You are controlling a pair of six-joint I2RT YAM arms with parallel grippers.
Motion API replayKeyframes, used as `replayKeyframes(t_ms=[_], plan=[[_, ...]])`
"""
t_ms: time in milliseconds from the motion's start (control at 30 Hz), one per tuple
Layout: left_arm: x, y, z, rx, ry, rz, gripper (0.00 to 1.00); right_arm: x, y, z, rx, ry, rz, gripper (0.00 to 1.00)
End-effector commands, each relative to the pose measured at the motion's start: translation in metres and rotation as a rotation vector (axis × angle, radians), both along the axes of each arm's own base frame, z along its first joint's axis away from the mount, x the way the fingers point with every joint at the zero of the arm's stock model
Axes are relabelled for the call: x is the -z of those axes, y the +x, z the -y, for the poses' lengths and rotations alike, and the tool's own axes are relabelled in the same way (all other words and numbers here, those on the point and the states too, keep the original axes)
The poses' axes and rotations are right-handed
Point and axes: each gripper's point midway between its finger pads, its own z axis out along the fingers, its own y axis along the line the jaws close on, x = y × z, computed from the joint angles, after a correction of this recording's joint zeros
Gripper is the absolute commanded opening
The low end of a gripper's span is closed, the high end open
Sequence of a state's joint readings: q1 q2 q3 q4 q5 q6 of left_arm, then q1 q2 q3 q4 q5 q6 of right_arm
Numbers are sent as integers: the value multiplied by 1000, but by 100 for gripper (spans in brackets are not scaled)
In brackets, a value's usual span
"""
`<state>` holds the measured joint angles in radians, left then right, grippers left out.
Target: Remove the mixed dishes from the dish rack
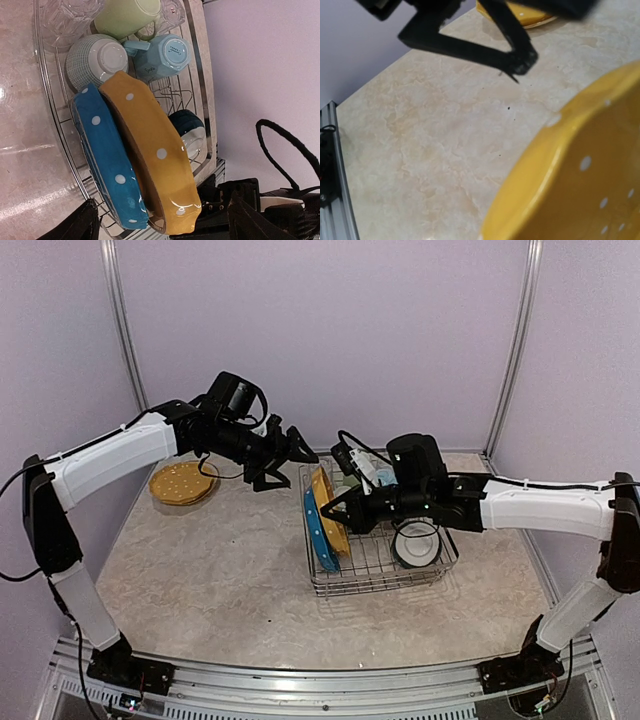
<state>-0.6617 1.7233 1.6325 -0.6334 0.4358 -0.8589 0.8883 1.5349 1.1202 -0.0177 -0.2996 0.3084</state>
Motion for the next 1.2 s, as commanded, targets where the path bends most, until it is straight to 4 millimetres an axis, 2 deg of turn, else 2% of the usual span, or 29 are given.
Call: replayKeyframes(t_ms=[0,167,300,500,700,867,1000,1167], plan=[[6,-3,4,-4,94,9,83,-71,-5,0,-35,138,241,0],[9,-6,22,29,137,30,75,-70,-5,1,-33,130,263,0],[21,-5,35,47,205,44,69,-66,-4,1,-25,113,270,0],[29,3,36,13,353,117,59,-64,-4,2,-7,90,287,0],[39,9,38,-6,492,181,53,-61,-2,0,14,66,294,0],[44,11,38,-9,525,190,34,-60,-2,0,29,52,301,0],[37,13,40,-10,519,218,22,-57,-1,0,50,27,306,0],[24,12,42,1,498,247,10,-57,1,2,79,12,281,0]])
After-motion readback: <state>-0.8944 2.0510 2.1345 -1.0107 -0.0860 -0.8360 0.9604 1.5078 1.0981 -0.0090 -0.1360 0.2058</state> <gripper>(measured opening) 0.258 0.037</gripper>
